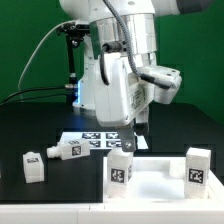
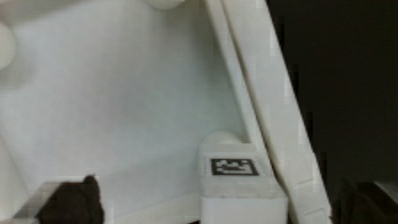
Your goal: Assemble square table
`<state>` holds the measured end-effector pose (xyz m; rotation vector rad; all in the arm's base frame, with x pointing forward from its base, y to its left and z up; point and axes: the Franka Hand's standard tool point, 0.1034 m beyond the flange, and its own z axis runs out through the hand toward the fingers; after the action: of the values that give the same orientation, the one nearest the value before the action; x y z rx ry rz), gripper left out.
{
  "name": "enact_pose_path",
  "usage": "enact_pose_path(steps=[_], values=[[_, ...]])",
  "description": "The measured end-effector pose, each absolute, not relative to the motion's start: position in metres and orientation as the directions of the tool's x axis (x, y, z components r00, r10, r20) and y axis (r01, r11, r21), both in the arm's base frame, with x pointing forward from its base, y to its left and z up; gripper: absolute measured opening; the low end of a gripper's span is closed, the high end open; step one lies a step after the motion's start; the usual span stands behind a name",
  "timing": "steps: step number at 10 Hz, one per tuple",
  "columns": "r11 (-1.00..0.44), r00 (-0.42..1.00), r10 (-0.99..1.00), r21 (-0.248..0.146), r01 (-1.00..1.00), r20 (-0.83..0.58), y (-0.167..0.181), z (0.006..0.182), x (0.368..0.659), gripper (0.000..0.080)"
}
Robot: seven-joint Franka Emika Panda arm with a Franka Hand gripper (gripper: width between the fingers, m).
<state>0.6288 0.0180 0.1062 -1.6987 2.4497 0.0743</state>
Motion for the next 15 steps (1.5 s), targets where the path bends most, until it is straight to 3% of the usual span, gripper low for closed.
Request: enact_pose_path(steps=[9,11,13,15], values=[[0.287,-0.277,-0.948,-0.042,-0.957,-0.157,0.035,0.106,0.616,0.0649],[0.260,-0.248,-0.958,-0.073,-0.963,-0.142,0.048,0.102,0.582,0.0649],[0.195,-0.190,-0.974,-0.028,-0.980,-0.121,0.066,0.094,0.567,0.0649],[0.205,-0.200,-0.971,-0.031,-0.978,-0.128,0.064,0.094,0.568,0.0649]])
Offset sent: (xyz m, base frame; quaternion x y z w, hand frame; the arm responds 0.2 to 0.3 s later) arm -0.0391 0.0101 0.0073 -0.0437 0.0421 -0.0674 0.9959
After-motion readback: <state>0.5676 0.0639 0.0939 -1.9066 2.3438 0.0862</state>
